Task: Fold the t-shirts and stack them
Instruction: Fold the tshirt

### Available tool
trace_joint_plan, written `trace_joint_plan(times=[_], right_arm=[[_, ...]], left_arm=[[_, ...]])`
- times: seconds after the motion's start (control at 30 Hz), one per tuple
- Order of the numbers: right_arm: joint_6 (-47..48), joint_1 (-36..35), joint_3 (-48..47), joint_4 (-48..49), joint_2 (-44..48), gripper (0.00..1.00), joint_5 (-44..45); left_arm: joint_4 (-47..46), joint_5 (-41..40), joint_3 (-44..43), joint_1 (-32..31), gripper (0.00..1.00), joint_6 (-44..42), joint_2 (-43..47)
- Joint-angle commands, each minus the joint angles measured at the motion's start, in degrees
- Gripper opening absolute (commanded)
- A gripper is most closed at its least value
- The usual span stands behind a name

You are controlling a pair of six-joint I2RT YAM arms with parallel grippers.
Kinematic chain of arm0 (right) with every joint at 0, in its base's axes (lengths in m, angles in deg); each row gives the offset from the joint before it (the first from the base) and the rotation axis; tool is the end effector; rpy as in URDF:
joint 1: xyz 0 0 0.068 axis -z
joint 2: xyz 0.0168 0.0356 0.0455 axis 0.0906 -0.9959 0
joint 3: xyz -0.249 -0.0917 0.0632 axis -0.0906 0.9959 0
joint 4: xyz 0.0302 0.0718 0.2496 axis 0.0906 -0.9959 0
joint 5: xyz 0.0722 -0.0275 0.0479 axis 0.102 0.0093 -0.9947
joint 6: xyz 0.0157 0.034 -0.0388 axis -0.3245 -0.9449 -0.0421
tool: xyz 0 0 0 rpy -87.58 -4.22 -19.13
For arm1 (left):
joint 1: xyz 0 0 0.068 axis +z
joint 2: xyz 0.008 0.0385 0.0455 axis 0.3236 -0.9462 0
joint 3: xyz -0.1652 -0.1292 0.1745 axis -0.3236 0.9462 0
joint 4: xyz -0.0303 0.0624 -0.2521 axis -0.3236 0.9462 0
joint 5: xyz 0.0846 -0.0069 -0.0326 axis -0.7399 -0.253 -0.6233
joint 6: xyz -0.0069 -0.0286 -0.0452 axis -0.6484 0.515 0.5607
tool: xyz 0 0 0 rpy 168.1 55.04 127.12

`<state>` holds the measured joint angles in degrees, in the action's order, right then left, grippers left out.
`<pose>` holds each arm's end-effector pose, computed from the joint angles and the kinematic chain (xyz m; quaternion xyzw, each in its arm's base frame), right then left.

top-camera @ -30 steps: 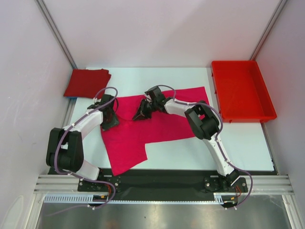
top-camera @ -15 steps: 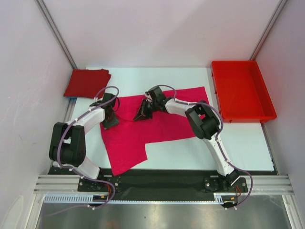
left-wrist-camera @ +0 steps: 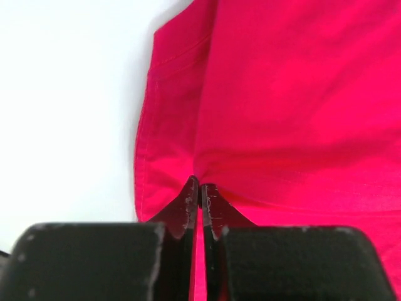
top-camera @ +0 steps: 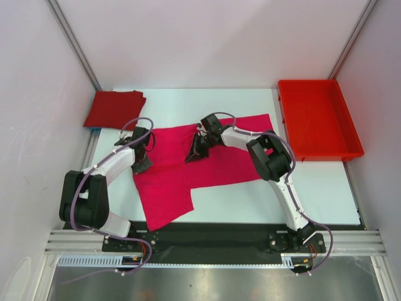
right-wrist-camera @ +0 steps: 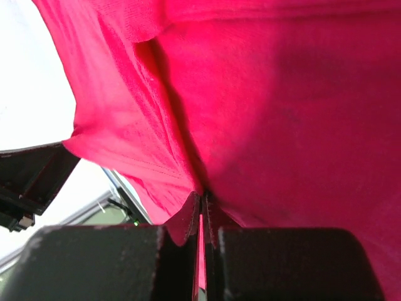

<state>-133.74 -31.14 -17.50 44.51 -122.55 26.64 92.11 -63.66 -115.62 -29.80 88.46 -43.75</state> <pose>0.3906 0.3152 0.1125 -0.0344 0.9030 0.4282 0.0097 0.2657 -0.0392 0.1879 -0.2628 0.9373 0.0849 0.2127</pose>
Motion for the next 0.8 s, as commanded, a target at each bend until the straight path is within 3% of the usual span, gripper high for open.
trace_joint_plan(times=[0.0,0.23,0.27,0.33,0.43,0.57,0.67,0.77], right_arm=[[4.36,0.3,-1.39,-4.56,3.42,0.02,-1.34],[7.52,0.56,-1.74,-7.19,3.42,0.17,-1.96],[8.49,0.65,-2.01,-8.16,4.03,0.2,-1.52],[12.25,1.35,-3.06,-11.83,4.91,0.31,-0.64],[16.48,3.28,-4.03,-18.16,8.07,0.36,1.99],[22.55,10.47,-4.82,-22.84,12.29,0.37,8.31],[26.24,15.66,-7.27,-25.65,13.61,0.39,14.91],[28.44,19.01,-10.96,-27.59,13.0,0.49,20.27]], left_arm=[[2.56,-2.6,1.74,-0.24,0.06,2.21,2.59],[4.93,-1.45,3.58,-0.33,0.46,3.18,6.36],[5.28,-1.63,3.58,-0.33,0.58,3.36,7.07],[7.21,-3.47,2.63,-0.16,0.68,3.88,9.69],[9.15,-6.19,0.69,-0.24,0.68,3.71,14.52],[2.32,-4.63,-0.46,0.98,0.68,-2.32,20.68],[-6.56,0.64,-1.59,3.96,0.68,-7.18,19.48],[-12.99,5.57,-5.44,8.1,0.7,-10.86,14.48]])
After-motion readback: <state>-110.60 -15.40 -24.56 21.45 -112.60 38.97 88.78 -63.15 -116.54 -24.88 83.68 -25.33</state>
